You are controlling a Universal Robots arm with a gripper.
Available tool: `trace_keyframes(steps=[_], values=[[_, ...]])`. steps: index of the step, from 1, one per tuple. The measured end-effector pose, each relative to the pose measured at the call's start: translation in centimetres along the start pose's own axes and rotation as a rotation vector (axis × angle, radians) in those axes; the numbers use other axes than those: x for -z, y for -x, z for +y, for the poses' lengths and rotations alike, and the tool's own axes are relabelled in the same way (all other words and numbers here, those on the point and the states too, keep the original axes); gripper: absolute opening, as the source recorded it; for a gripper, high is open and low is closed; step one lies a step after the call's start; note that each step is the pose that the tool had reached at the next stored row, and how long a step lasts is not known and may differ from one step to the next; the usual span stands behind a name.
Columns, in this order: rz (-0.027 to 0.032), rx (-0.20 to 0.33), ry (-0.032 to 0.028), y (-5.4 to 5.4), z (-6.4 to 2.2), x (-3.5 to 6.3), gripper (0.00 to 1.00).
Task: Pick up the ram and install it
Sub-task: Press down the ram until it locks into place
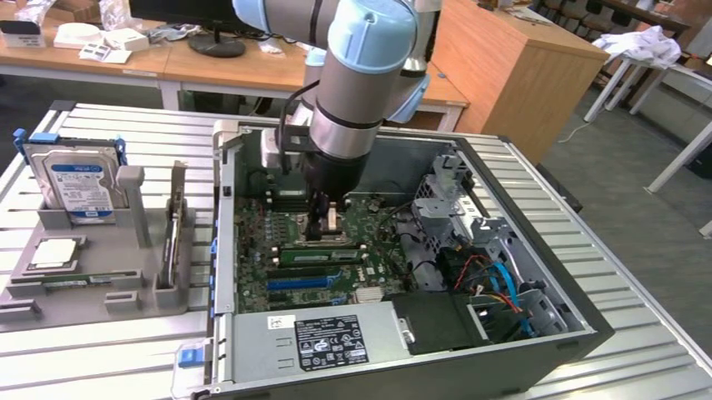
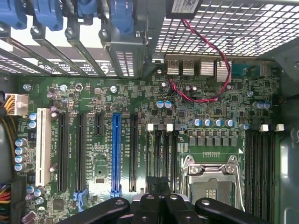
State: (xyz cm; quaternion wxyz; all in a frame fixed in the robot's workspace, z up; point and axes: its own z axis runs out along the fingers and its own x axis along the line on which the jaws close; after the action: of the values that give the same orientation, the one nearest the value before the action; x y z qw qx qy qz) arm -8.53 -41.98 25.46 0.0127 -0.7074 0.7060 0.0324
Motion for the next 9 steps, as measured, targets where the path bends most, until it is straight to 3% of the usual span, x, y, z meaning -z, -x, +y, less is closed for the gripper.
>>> trace_keyframes(steps=[4, 7, 9], values=[[0.0000, 0.000, 0.0000, -0.01, 0.00, 0.00, 0.11], [0.0001, 0.000, 0.0000, -0.12, 0.01, -0.89, 0.11], [0.0001, 0.000, 0.0000, -0.12, 0.01, -0.89, 0.11]])
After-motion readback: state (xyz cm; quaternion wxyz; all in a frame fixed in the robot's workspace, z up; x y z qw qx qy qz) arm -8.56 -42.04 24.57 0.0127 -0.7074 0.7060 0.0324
